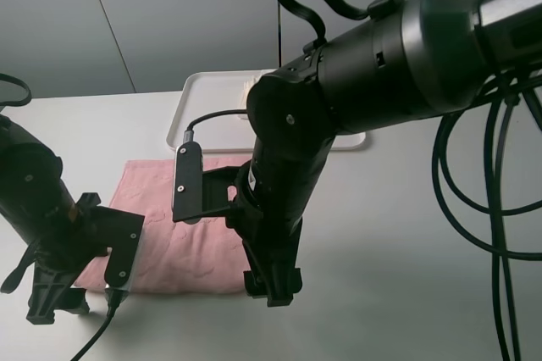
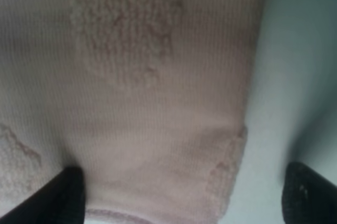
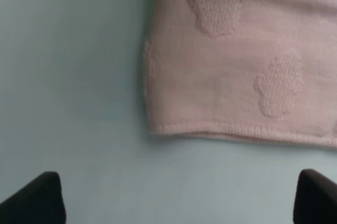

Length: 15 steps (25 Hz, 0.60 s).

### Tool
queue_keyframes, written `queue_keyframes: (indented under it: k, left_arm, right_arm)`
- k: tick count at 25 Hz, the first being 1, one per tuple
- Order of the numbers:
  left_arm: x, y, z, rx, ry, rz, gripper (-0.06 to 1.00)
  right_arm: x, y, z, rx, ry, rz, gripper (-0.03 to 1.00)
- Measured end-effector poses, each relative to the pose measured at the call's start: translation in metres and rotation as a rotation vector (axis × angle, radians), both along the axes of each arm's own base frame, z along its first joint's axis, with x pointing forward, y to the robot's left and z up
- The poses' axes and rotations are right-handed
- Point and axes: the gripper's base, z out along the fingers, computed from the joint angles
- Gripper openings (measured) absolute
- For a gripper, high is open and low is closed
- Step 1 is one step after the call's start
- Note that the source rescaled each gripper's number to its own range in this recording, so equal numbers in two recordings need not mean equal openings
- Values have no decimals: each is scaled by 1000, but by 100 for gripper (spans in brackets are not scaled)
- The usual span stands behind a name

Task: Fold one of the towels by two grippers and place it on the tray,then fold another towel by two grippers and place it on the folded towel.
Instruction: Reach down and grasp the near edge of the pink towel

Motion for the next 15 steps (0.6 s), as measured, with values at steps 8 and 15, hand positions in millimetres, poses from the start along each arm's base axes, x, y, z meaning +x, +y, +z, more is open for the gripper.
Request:
queue_keyframes:
  k: [8,15]
  left_arm:
    - [0,0,0,0,0,0,97]
    - [0,0,0,0,0,0,97]
  right_arm:
    - [0,2,-1,7,-16,42,93]
    - [-21,17,-34,-59,17,136,89]
